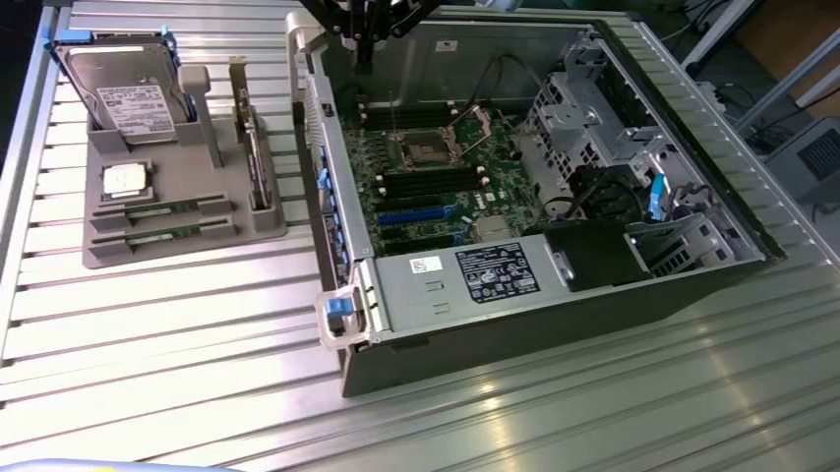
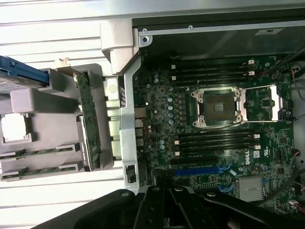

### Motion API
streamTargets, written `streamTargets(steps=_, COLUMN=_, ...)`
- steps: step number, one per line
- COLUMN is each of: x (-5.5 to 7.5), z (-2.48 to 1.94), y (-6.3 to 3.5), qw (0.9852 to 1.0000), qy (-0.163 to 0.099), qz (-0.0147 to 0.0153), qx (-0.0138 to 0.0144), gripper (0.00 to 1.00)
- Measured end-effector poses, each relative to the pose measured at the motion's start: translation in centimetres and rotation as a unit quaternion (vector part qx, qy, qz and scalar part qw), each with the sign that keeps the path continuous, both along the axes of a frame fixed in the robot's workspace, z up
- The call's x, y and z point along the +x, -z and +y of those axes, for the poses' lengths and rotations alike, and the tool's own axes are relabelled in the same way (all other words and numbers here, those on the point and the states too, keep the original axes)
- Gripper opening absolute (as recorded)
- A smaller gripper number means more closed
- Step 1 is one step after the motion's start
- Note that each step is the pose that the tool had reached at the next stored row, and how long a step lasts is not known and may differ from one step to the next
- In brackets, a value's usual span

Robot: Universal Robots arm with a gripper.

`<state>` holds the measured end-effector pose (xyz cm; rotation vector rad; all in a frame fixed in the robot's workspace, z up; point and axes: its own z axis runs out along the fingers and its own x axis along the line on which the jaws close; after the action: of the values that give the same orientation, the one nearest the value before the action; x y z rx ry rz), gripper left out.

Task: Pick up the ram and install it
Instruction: 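Reach for the ram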

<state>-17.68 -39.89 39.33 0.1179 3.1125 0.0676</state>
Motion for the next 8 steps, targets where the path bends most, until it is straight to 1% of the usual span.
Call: streamTargets(steps=8, x=-0.46, z=0.0, y=0.0, qw=1.0, qy=0.0, qz=0.0, qx=0.0, gripper=0.1)
